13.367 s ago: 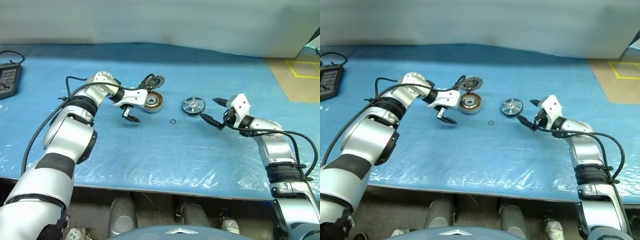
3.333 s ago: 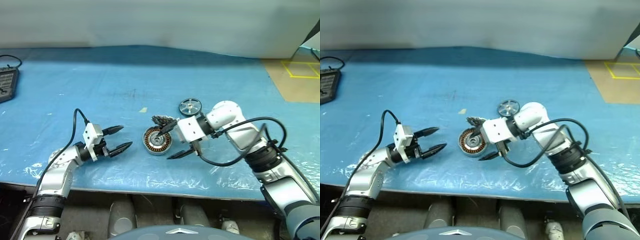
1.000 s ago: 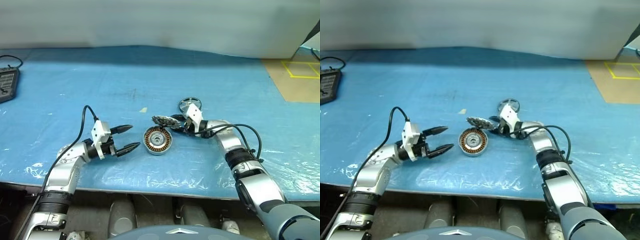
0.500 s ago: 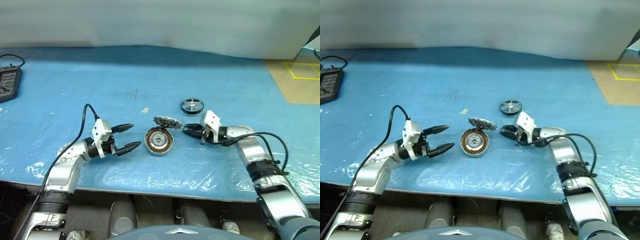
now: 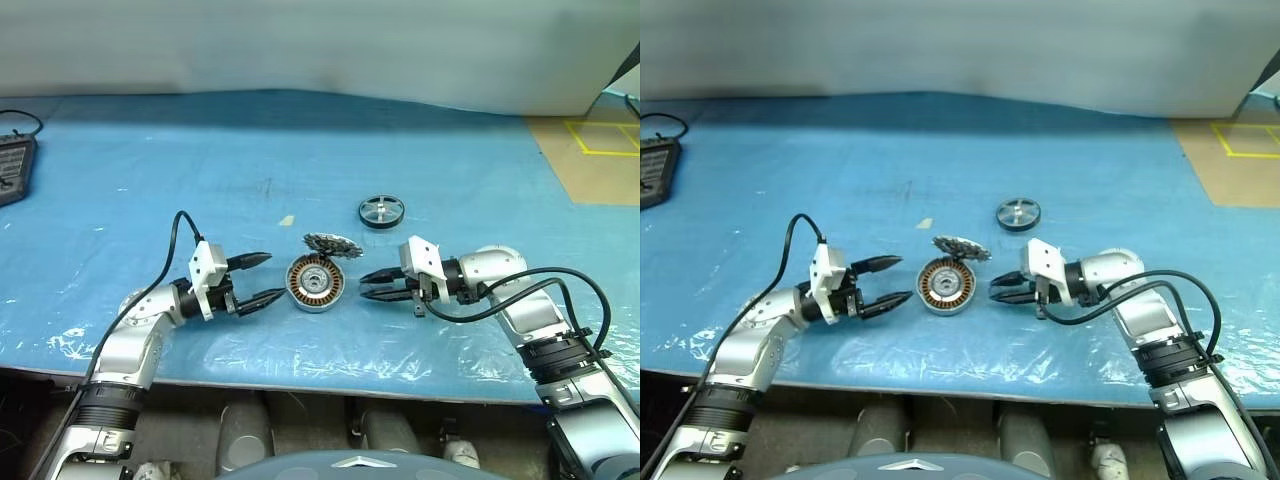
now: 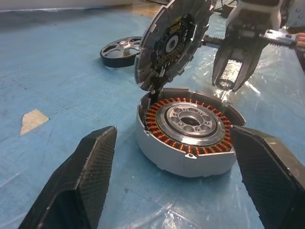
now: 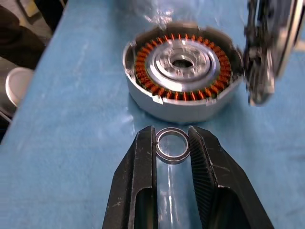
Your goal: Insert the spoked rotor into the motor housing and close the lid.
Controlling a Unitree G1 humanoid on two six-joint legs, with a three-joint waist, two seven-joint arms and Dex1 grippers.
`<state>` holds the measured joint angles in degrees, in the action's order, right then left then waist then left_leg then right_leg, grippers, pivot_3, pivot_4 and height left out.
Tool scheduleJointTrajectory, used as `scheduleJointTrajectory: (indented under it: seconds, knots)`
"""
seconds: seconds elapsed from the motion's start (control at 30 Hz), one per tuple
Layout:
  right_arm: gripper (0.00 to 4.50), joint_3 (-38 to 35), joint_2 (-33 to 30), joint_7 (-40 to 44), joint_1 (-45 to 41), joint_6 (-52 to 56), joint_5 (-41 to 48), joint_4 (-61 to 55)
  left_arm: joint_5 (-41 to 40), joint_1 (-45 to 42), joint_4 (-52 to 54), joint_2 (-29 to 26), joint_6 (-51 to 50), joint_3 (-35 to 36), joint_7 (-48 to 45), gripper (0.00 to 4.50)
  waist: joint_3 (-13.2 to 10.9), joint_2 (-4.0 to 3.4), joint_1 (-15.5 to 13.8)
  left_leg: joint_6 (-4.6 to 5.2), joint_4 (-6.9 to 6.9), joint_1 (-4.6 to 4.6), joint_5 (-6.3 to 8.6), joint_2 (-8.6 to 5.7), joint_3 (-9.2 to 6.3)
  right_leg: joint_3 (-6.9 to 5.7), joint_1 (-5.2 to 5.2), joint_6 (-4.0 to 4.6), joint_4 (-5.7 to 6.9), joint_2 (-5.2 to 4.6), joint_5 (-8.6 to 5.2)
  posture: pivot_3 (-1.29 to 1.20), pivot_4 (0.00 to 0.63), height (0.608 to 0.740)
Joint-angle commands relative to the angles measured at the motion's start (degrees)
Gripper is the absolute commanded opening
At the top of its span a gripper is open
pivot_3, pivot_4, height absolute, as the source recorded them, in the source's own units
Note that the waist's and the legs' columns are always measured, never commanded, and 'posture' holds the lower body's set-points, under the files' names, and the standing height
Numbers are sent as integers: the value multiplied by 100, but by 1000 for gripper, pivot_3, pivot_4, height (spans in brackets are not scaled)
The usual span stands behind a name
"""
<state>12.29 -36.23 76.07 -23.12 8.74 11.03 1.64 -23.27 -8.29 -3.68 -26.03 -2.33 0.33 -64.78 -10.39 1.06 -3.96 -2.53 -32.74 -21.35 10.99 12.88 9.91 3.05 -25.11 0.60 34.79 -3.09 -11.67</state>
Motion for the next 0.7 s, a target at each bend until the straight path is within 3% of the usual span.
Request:
scheduleJointTrajectory:
  seconds: [0.03, 0.7]
  knots:
    - [566, 85, 152, 10, -273, 209, 227, -344, -68, 46, 131, 24, 108, -30, -45, 3985, 0, 0, -1, 0, 0, 1, 0, 0, 0, 0, 0, 0, 2, 0, 0, 0, 150, 740]
    - [566, 469, 1286, -414, -832, 2, -28, 803, 37, 135, 6, -47, 382, -136, -333, 3985, 0, 0, 7, -2, -3, 0, -1, -1, 0, -1, 0, 0, 8, -1, 0, 0, 150, 740]
